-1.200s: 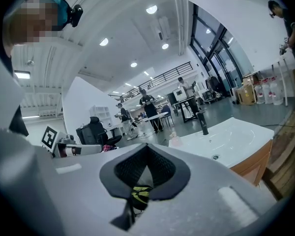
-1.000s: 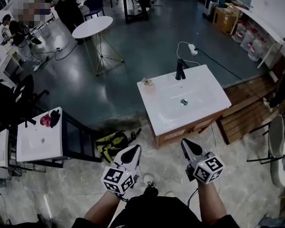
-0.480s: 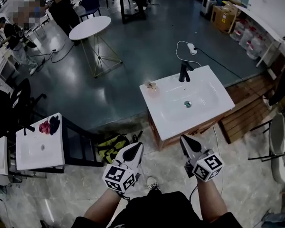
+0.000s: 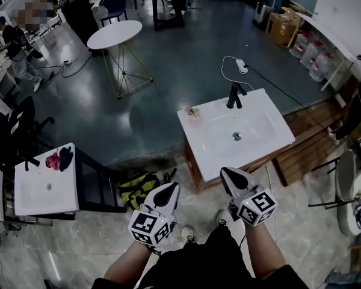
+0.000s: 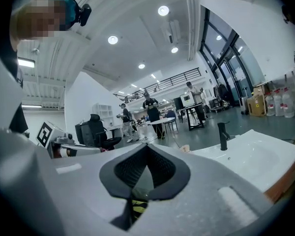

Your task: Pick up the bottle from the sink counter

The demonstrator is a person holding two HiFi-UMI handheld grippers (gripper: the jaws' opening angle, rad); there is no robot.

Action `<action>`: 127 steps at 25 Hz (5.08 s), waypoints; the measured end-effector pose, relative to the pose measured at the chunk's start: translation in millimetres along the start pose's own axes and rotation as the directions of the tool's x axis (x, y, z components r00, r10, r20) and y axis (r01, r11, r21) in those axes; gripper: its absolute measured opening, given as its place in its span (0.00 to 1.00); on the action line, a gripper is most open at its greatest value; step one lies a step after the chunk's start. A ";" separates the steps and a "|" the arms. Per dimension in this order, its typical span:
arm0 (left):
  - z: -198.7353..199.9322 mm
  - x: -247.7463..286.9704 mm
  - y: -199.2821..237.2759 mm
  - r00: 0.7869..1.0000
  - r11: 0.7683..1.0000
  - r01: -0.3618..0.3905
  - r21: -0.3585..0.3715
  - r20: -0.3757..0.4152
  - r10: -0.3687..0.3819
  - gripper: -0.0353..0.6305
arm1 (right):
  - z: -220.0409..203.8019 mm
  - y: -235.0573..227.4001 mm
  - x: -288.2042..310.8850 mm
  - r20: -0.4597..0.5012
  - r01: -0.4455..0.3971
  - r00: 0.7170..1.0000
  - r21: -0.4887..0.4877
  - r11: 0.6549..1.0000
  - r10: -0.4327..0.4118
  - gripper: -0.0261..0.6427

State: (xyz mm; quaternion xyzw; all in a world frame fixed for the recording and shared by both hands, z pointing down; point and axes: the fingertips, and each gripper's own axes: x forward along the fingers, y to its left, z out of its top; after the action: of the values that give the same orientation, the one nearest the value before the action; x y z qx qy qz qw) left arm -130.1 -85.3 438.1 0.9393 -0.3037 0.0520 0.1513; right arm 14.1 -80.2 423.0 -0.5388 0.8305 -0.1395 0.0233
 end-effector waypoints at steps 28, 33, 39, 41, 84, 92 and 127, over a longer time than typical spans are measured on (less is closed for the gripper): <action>28.0 96.7 20.3 0.991 0.997 -0.078 0.008 0.111 0.077 0.06 | 7.9 -87.4 128.1 -0.065 -0.237 0.970 -0.043 0.971 0.234 0.04; 27.2 117.7 21.7 0.992 0.998 -0.070 0.006 0.105 0.069 0.06 | 7.9 -104.8 147.6 -0.054 -0.262 0.964 -0.062 0.963 0.259 0.04; 26.1 133.2 20.8 0.992 0.999 -0.054 0.004 0.118 0.053 0.06 | -4.6 -123.2 169.8 -0.061 -0.276 0.960 -0.065 0.959 0.273 0.04; 23.6 139.3 21.5 0.992 0.999 -0.053 0.009 0.114 0.052 0.06 | -10.0 -131.1 177.4 -0.064 -0.280 0.959 -0.067 0.958 0.276 0.04; -26.1 188.1 73.8 0.977 0.972 -0.205 -0.115 0.037 0.210 0.06 | -101.8 -196.0 310.6 -0.249 -0.386 0.911 -0.228 0.894 0.330 0.30; -30.7 193.0 76.2 0.977 0.971 -0.204 -0.122 0.033 0.209 0.06 | -108.1 -197.3 312.4 -0.244 -0.391 0.911 -0.253 0.885 0.332 0.28; -40.8 180.9 79.9 0.977 0.968 -0.207 -0.144 0.010 0.211 0.06 | -102.8 -195.6 319.3 -0.203 -0.343 0.933 -0.260 0.902 0.297 0.25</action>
State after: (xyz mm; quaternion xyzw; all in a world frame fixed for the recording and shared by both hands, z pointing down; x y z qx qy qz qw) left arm -30.6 -234.3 531.2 0.8894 -0.4057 0.0342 0.2079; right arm 34.9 -421.2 607.6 -0.3794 0.9183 -0.0522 -0.0997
